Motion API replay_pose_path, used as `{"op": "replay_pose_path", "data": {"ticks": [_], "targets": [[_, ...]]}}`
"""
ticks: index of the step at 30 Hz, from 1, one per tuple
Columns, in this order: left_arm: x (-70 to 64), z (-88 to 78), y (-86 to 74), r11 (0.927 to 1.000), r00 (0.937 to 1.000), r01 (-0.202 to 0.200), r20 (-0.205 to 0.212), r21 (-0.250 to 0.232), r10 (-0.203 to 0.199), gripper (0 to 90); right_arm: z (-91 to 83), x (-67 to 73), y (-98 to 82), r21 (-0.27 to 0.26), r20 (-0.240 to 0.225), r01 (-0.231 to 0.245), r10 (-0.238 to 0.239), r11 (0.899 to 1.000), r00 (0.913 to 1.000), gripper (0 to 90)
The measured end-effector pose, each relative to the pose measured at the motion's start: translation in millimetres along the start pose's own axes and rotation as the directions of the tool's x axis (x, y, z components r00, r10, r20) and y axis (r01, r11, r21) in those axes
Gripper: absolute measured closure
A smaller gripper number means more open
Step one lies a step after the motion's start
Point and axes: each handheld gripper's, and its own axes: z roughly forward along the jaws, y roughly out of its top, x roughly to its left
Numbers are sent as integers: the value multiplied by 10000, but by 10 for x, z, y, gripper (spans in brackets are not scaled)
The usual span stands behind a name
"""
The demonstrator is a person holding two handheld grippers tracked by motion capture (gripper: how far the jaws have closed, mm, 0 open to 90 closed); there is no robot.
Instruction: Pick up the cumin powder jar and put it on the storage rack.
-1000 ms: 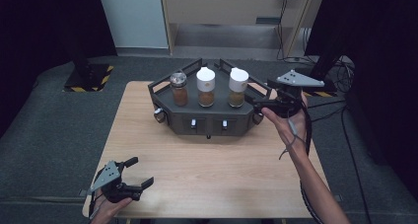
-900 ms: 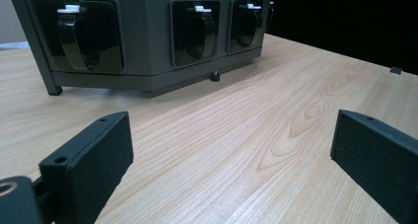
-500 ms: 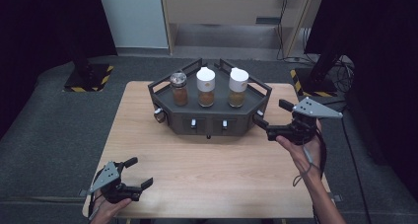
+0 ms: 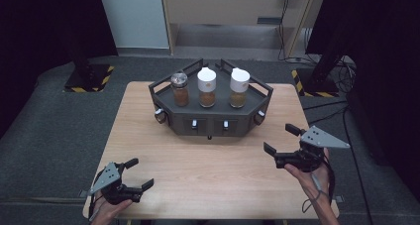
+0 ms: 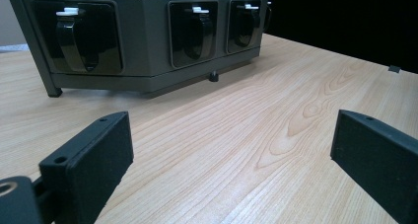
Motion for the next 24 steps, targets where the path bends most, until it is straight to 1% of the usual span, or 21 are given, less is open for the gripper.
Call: {"op": "replay_pose_path", "data": {"ticks": [8,16,20,24], "targets": [[-1,-4,0,10000,10000,8,-15,-14,-8,13,-112,50,-231,45,38,-189,189,9998,9998,33],[-3,1,2,10000,10000,1,-6,12,-1,13,-195,86,-481,320,193,-368,362,9988,9992,34],[-2,-2,2,10000,10000,13,-18,15,-13,13,-218,80,-604,334,90,-519,516,9981,9986,35],[-1,-2,1,10000,10000,12,-14,12,-12,13,-222,71,-692,525,2,-626,627,9967,9980,35]]}}
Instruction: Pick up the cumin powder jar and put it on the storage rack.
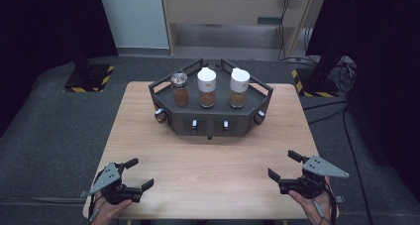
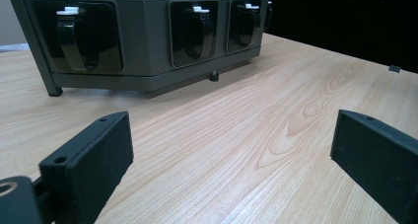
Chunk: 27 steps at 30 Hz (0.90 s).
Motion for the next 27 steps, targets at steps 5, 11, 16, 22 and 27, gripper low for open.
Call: {"op": "replay_pose_path", "data": {"ticks": [5,11,16,22,27], "targets": [[1,1,0,10000,10000,4,-1,1,-4,13,5,-12,-94,118,6,-192,192,9997,9998,35],[3,3,-1,10000,10000,-16,22,1,16,13,30,-32,-186,74,70,-226,225,9997,9997,40],[4,7,-1,10000,10000,-43,71,-11,43,13,65,-62,-237,115,40,-357,357,9993,9994,41],[9,10,0,10000,9999,-78,138,-21,78,13,78,-94,-292,50,-89,-217,218,9998,9997,48],[13,10,-6,10000,9999,-54,161,-61,55,13,95,-111,-307,91,-216,-206,208,9997,9995,48]]}}
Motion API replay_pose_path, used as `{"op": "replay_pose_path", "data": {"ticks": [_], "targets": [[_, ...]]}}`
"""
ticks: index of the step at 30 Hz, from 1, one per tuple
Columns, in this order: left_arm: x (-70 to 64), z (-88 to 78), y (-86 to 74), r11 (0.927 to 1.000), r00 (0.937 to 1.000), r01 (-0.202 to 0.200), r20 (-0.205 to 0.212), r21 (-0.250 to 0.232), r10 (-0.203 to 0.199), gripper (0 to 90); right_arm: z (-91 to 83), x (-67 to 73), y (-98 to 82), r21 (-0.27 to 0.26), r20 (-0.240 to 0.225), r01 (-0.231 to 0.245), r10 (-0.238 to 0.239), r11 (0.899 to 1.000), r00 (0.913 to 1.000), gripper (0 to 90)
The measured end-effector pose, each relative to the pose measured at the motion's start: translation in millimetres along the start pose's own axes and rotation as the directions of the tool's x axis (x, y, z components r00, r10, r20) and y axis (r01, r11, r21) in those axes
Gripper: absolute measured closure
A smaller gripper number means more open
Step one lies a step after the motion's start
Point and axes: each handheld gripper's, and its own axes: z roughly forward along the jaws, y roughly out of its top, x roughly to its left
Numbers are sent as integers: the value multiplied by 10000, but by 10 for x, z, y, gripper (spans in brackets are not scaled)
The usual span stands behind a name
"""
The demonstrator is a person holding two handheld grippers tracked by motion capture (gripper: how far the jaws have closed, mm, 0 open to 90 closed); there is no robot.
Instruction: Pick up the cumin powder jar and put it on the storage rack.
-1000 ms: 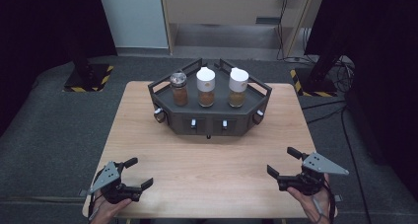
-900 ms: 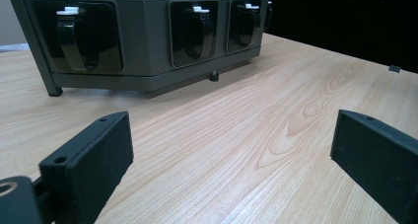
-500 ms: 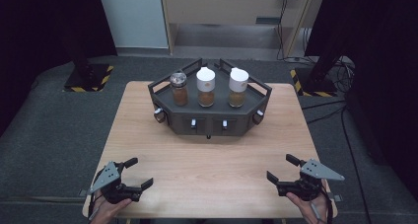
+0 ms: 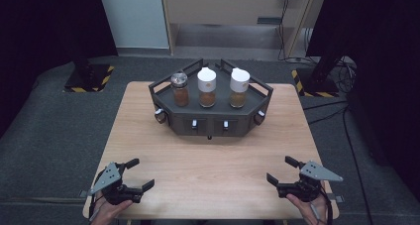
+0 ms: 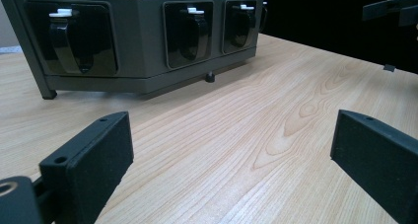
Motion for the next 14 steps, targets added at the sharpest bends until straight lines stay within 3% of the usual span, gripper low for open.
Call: {"op": "replay_pose_path", "data": {"ticks": [4,14], "targets": [[2,4,2,10000,10000,-15,16,26,15,13,7,14,6,56,-45,187,-187,9998,9998,49],[5,7,3,10000,10000,-13,25,39,13,13,17,6,5,128,-84,153,-152,9998,9998,49]]}}
